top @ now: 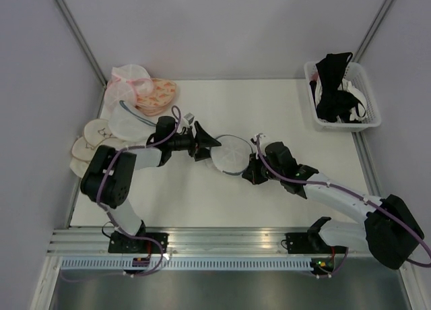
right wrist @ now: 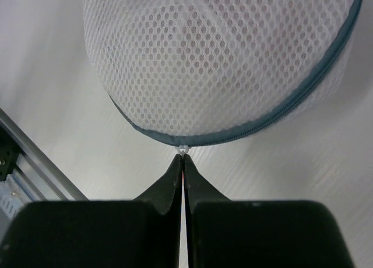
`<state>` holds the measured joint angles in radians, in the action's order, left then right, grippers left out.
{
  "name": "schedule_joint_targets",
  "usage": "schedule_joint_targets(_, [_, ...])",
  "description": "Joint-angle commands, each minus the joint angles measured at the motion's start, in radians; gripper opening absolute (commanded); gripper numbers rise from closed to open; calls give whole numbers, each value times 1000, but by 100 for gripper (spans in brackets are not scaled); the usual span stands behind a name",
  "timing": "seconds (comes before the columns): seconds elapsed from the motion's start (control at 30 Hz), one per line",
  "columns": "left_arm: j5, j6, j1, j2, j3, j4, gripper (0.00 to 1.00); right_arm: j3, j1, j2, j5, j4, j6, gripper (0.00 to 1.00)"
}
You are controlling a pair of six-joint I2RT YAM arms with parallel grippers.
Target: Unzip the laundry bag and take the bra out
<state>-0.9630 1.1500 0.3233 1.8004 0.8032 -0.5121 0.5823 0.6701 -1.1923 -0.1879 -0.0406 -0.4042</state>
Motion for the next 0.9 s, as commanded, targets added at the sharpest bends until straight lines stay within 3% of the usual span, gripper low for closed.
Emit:
schedule_joint_targets(0.0, [142,-76,32,-159,-77,173,75,30,3,28,-85,-73,-11,0])
schedule_joint_targets(0.13, [280,-41,112,-385,-192,270,79,34,6,52,-142,-55,-53,0])
schedule_joint_targets(0.3, [400,40,239,-530,-326,294,80,31,11,74,-166,-21,-85,0])
schedule_joint_targets(0.47, [559,57,257,-675,-387,446,81,34,11,88,-179,-10,-114,0])
schedule_joint_targets(0.6, [702,42,244,-797,-395,611,90,37,13,131,-119,-60,-123,0])
schedule_joint_targets(0.7, [702,89,244,-874,-417,629,91,45,11,171,-82,-96,-136,0])
schedule_joint_targets(0.87, [730,192,296,-977,-411,620,95,36,11,172,-177,-76,-143,1])
